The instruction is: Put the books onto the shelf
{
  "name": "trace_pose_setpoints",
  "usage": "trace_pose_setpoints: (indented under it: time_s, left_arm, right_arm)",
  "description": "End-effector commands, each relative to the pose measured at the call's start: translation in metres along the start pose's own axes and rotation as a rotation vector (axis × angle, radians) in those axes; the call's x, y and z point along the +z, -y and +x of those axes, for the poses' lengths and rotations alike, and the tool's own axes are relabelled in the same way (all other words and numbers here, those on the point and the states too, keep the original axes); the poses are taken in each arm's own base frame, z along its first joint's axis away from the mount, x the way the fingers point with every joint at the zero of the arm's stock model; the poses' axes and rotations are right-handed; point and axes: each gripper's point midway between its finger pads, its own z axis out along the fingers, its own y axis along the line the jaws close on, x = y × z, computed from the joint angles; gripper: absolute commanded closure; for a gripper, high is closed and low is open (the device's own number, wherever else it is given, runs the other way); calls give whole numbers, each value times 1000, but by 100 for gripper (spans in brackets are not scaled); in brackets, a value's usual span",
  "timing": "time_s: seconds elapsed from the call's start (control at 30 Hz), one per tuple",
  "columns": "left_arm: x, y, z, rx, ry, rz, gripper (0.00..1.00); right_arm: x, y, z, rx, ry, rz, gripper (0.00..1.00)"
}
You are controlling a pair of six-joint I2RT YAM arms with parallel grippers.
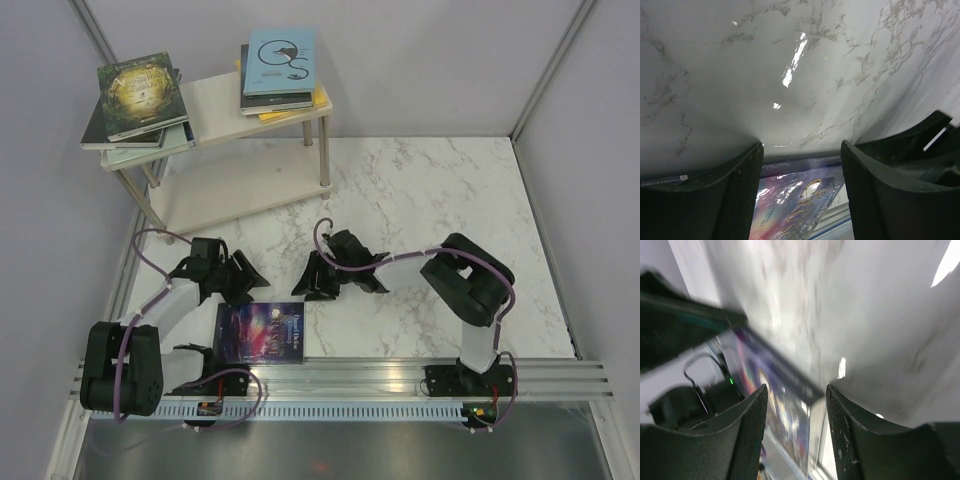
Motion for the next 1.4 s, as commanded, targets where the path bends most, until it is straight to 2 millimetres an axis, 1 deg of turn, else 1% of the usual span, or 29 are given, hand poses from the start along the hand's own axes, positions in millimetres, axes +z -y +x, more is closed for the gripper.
trace_pose_setpoints:
  time_s: [0.0,0.07,0.1,0.17,0.2,0.23,0.27,0.3,0.37,0.4,0.47,0.5,0.57,0.6,0.63,0.67,0.7,0.73,0.77,0.8,0.87,0.9,0.97,1.0,1.13,1.23,1.37]
  left_arm:
    - [5,-6,7,-24,-12,-9,33]
    - [7,-6,6,-25,-9,-9,33]
    - [8,-6,6,-26,-14,-9,33]
    - [8,-4,5,-21,-16,-3,33]
    - [8,-4,4,-17,-12,-3,34]
    - [8,-4,4,-16,-6,-4,34]
    - [7,-5,1,-12,8,-7,34]
    - [8,-5,0,-10,14,-9,34]
    - [9,-6,-4,-4,39,-11,34]
    - [10,-6,-6,-5,44,-10,34]
    - [11,-5,-11,-1,64,-12,34]
    - [12,-6,-12,1,66,-18,34]
    - [14,-7,-15,3,68,-29,34]
    - [15,-6,-16,4,67,-26,35]
    - [17,-7,-14,-1,57,-30,35]
    - [19,-7,-13,-2,49,-28,35]
    - [21,-7,-13,-4,46,-25,35]
    - [23,-9,-11,-7,36,-28,35]
    - [24,-10,-10,-11,29,-29,35]
    - [25,-10,-10,-6,28,-27,36]
    - [24,-10,-10,-6,35,-27,36]
    - [24,-11,-10,-6,36,-28,36]
    - [24,-10,-10,-6,35,-27,36]
    - [24,-11,-10,-4,35,-27,36]
    - [25,-12,-11,-3,34,-34,36]
    - [26,-12,-12,-1,39,-38,36]
    - [26,-13,-11,0,39,-38,37]
  right_arm:
    - [8,-8,-70,-8,113,-52,45]
    - [8,-21,-92,-28,128,-102,47]
    - [5,-30,-111,-37,153,-122,49]
    - [-5,-34,-120,-54,184,-119,49]
    - [-18,-33,-120,-89,205,-83,49]
    - [-25,-28,-119,-100,220,-42,49]
    - [-42,-33,-124,-122,280,-9,49]
    - [-46,-12,-108,-107,260,55,49]
    - [-50,-16,-82,-131,246,64,49]
    - [-48,-25,-51,-171,210,61,49]
    - [-45,-35,-19,-212,167,58,49]
    - [-38,-37,11,-241,127,62,49]
    - [-30,-36,38,-211,88,62,49]
    - [-25,-38,58,-216,52,38,49]
    - [-22,-39,68,-186,35,26,49]
    - [-17,-37,75,-183,21,19,49]
    - [-14,-35,87,-189,-4,27,49]
    - [-11,-34,93,-189,-16,30,49]
    - [-6,-29,98,-184,-30,47,49]
    - [-4,-33,107,-197,-47,41,49]
    - [3,-39,116,-205,-69,40,49]
    - [5,-42,124,-220,-87,38,49]
    - [10,-45,132,-230,-104,44,49]
    - [12,-52,138,-236,-113,33,49]
    - [18,-56,155,-232,-147,38,49]
    - [23,-50,164,-226,-163,68,49]
    - [33,-35,178,-215,-212,104,49]
